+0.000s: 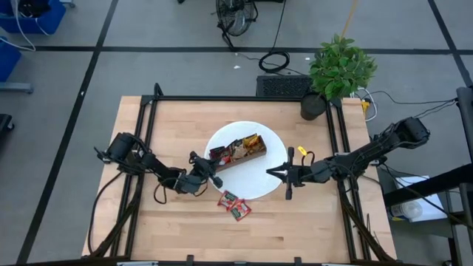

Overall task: Pick & Place Tea
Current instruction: Put the red tea bag into the left section of the wooden organizer

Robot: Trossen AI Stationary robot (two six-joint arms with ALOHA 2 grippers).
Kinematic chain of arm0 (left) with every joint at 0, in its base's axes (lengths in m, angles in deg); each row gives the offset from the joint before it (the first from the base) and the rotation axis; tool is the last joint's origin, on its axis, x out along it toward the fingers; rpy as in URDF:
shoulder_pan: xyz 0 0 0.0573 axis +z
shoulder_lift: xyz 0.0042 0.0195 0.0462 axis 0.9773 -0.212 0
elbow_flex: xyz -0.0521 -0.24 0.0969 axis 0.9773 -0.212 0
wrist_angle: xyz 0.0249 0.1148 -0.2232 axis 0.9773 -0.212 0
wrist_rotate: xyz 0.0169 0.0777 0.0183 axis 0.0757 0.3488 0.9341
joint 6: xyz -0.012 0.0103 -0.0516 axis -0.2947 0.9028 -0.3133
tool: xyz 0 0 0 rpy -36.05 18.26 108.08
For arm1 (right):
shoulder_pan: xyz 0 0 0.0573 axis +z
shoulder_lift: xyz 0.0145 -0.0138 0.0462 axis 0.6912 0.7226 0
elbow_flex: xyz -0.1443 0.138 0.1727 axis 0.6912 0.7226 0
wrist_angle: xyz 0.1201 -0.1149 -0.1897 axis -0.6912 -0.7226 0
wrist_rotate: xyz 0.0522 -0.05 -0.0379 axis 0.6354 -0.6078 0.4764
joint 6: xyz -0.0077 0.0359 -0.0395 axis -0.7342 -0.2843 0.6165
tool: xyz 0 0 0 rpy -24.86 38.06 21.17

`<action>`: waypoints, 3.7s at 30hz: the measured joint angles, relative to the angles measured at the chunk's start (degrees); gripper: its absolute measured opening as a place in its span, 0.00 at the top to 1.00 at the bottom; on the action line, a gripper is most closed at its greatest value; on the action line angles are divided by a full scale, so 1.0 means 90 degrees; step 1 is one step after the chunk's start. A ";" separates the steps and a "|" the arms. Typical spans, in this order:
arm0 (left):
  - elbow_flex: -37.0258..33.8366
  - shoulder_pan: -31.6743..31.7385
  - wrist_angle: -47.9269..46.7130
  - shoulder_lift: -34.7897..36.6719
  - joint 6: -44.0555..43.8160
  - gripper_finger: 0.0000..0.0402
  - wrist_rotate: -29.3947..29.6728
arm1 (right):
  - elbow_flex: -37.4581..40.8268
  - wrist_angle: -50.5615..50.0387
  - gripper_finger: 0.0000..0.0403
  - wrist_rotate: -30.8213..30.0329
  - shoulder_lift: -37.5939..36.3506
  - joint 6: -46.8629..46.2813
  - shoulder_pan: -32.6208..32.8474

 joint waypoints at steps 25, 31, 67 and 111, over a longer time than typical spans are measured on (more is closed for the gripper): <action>-0.0012 -0.0047 0.0231 -0.0012 0.0269 0.68 0.0449 | 0.0000 -0.0080 1.00 0.0002 0.0000 -0.0004 0.0001; -0.0012 -0.0091 0.0262 0.0056 0.0685 0.50 0.0559 | 0.0000 -0.0085 1.00 0.0002 0.0000 -0.0004 0.0002; 0.4709 0.0317 -1.0706 0.0025 0.2194 0.98 -0.2042 | 0.0000 -0.0160 1.00 0.0002 0.0002 -0.0004 0.0014; 0.5068 0.0815 -1.1827 0.0221 0.1719 0.99 -0.2384 | 0.0000 -0.0202 1.00 0.0019 0.0002 -0.0054 0.0014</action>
